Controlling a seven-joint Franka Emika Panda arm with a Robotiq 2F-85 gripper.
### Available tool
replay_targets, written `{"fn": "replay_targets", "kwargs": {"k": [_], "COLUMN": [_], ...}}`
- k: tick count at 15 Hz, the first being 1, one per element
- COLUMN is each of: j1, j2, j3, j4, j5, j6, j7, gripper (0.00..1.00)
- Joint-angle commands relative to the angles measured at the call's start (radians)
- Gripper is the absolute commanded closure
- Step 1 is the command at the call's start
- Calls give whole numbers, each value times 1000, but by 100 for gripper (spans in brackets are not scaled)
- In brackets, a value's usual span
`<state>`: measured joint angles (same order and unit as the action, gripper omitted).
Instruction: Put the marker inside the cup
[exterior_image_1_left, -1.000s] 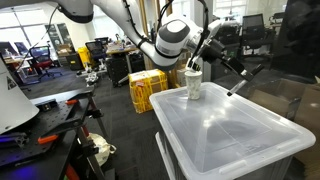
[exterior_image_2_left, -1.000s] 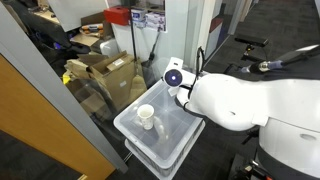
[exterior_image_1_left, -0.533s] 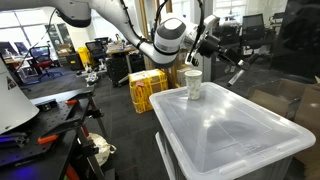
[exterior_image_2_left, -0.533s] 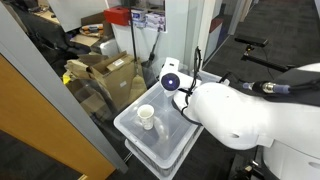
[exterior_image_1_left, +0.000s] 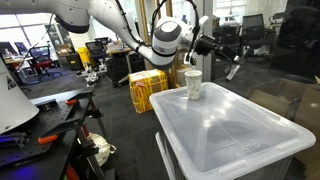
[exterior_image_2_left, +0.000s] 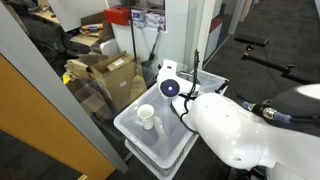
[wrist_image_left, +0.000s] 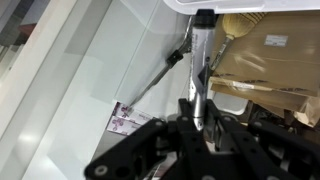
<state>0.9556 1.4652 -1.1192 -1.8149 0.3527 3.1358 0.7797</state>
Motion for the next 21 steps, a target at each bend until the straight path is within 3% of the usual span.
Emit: {"fn": "replay_targets", "kwargs": {"k": [1, 12, 21], "j1": [64, 192, 231], "j2": [3, 3, 3], "j3": [-44, -119, -153], "j4": [-78, -184, -150], "j5": [-57, -197, -371], "j6": [53, 60, 30], "j7": [86, 228, 334], "gripper": [95, 95, 95]}}
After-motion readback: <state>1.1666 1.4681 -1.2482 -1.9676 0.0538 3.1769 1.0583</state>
